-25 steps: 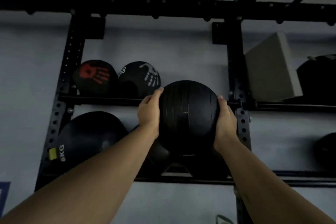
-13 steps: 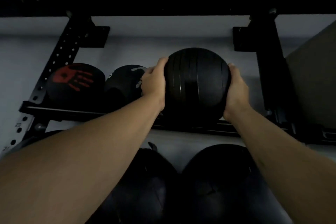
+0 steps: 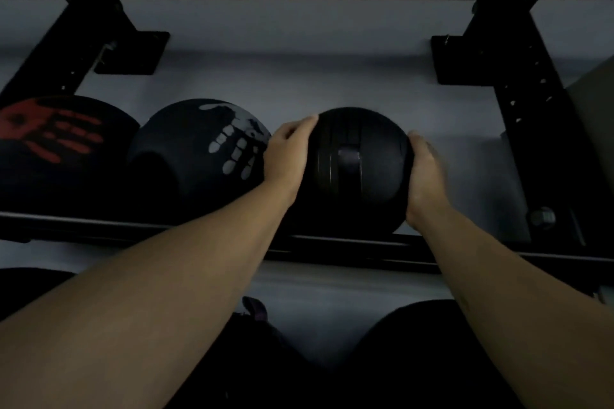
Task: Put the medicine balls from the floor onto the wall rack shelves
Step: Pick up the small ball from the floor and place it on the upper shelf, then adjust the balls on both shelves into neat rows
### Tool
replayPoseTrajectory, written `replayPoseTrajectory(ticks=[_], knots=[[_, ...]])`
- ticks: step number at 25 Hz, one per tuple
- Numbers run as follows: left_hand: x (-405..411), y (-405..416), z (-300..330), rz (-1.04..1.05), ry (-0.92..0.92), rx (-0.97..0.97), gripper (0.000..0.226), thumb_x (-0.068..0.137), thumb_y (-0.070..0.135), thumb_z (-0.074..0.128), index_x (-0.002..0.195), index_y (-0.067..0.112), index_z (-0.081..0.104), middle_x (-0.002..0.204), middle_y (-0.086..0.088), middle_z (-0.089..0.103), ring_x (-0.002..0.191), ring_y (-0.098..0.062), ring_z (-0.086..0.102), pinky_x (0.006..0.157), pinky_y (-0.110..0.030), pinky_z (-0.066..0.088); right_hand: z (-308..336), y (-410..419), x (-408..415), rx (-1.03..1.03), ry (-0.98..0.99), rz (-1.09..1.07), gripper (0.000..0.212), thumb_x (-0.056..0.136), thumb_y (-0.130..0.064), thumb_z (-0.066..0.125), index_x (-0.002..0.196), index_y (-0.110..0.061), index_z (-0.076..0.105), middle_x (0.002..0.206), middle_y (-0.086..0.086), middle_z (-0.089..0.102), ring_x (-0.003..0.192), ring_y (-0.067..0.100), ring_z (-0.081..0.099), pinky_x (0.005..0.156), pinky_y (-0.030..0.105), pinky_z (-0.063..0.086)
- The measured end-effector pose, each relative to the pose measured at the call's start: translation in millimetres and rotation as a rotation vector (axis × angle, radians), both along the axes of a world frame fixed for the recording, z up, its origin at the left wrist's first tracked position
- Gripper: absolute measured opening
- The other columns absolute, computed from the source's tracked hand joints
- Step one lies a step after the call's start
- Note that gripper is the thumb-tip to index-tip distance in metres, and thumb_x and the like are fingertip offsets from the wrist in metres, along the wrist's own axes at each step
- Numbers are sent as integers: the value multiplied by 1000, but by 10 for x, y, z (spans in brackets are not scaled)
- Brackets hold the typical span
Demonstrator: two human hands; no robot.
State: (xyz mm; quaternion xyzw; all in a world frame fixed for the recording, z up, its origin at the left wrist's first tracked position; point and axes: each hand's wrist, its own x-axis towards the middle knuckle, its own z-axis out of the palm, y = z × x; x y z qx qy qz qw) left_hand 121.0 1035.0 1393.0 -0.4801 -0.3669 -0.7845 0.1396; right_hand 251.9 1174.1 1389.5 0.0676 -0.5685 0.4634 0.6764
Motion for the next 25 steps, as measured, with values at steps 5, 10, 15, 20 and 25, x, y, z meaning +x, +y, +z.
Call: replayPoseTrajectory(ticks=[5,10,15,20,25], knots=[[-126,222,-127,185,220,-86,44,94,53,68,128,26,73,130,7,71,118,-11,66,86,-19,46,-56,-27,-107,256,-179,-385,45,84,-58,66,120,-32,74,132,7,66,122,23,65,110,43,50],[-102,190,-160,225,274,-99,49,97,58,61,136,28,67,142,6,64,129,-13,61,103,-27,47,-102,-56,-70,274,-192,-390,41,88,-58,64,121,-36,72,136,5,63,123,22,63,109,42,51],[-68,159,-200,362,334,-150,57,106,57,48,152,24,55,157,-1,54,147,-18,49,122,-37,39,-114,-104,-63,302,-225,-497,51,94,-64,51,136,-38,63,142,4,60,132,25,57,114,43,46],[29,93,-431,490,376,-228,61,111,54,35,165,25,35,172,-6,33,160,-29,27,130,-47,25,-358,-201,49,358,-338,-685,56,106,-58,37,155,-34,43,151,14,47,141,36,45,110,37,34],[294,-78,-842,473,322,-322,77,104,46,57,171,27,22,180,-4,15,166,-30,12,133,-49,17,-778,-227,531,428,-476,-705,53,104,-43,54,154,-30,46,147,12,49,128,21,51,100,25,34]])
